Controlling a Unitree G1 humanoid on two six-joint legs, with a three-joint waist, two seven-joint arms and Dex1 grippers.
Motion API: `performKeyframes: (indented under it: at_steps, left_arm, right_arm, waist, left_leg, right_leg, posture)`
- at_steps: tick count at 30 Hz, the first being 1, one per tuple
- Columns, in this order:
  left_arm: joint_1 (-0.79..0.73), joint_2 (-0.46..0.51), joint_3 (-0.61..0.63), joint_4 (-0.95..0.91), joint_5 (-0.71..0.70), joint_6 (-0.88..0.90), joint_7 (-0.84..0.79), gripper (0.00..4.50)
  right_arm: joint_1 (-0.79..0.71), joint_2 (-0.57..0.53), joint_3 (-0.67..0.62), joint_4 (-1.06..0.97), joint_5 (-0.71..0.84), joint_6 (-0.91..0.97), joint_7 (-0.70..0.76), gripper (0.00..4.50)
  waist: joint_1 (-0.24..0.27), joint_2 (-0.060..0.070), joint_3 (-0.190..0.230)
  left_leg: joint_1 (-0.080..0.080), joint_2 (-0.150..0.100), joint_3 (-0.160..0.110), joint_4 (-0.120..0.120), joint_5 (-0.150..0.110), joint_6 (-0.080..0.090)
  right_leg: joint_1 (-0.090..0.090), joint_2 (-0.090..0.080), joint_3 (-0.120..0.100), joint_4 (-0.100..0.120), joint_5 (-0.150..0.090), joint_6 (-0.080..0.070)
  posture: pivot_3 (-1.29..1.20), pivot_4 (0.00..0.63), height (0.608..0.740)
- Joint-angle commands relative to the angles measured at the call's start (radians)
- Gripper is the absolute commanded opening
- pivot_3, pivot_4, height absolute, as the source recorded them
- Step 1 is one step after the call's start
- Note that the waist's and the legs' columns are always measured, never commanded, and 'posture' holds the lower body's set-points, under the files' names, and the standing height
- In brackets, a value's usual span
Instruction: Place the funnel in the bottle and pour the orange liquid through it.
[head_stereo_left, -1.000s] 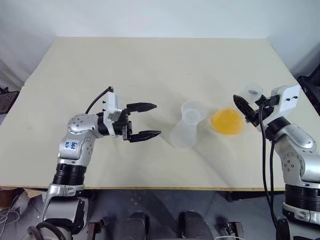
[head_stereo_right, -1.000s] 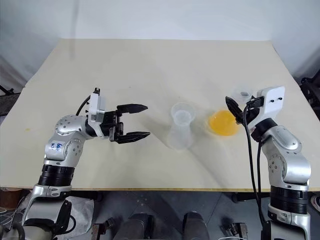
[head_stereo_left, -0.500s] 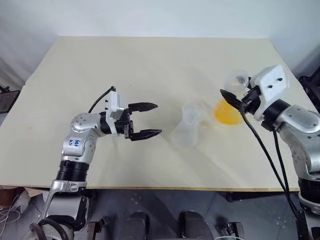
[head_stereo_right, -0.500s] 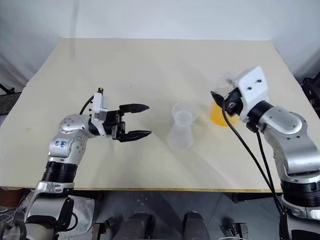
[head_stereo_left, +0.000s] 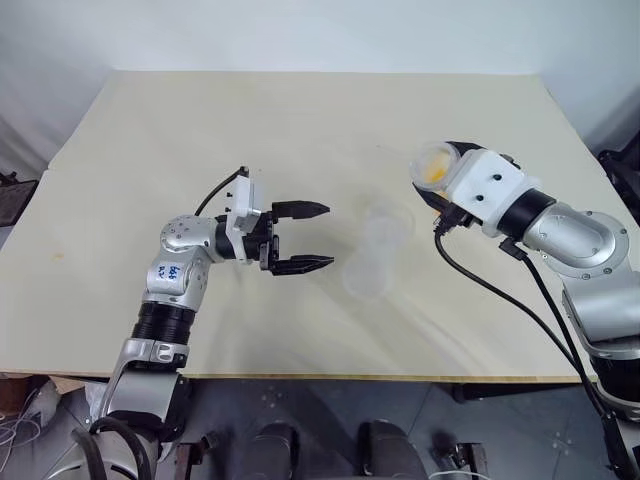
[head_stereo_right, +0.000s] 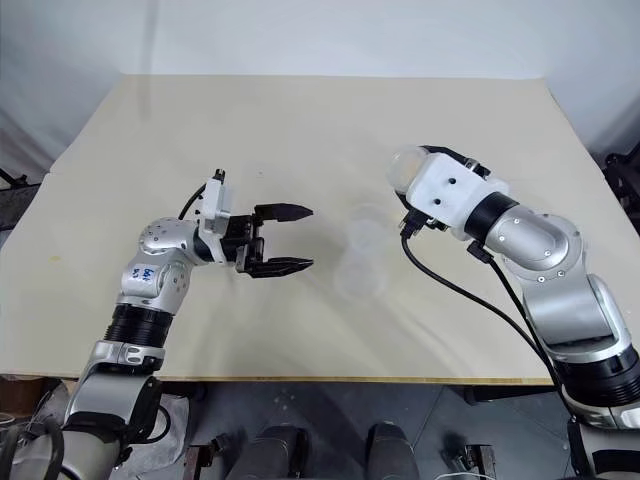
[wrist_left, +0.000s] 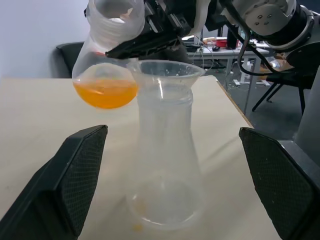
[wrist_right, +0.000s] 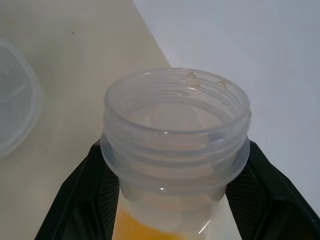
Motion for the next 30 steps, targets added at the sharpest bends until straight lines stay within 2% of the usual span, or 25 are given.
performKeyframes:
  at_steps: [1, 14, 30]
  left_arm:
    - [-0.024, -0.007, 0.001, 0.012, 0.008, -0.028, -0.017, 4.5]
    - [-0.05, -0.035, -0.006, 0.018, 0.02, -0.029, -0.018, 4.5]
    - [-0.062, -0.049, -0.021, 0.017, 0.02, -0.014, -0.017, 4.5]
  right_arm:
    - [-0.041, -0.001, -0.007, -0.045, -0.056, -0.044, 0.005, 2.46]
    - [-0.09, -0.003, 0.006, -0.042, -0.194, -0.136, 0.048, 2.46]
    - [-0.03, -0.013, 0.008, -0.08, -0.348, -0.224, 0.08, 2.46]
  waist:
    - [0.0, 0.0, 0.0]
    - [-0.001, 0.0, 0.0]
    - [-0.001, 0.0, 0.0]
  left_leg:
    - [0.0, 0.0, 0.0, 0.0, 0.0, 0.0]
    - [0.0, 0.0, -0.001, 0.0, 0.0, 0.0]
    - [0.0, -0.001, -0.001, 0.0, 0.0, 0.0]
  right_leg:
    - [0.0, 0.0, 0.0, 0.0, 0.0, 0.0]
    - [0.0, 0.0, 0.0, 0.0, 0.0, 0.0]
    - [0.0, 0.0, 0.0, 0.001, 0.0, 0.0]
  posture:
    - [0.0, 0.15, 0.74]
    - [0.0, 0.15, 0.74]
    - [0.0, 0.15, 0.74]
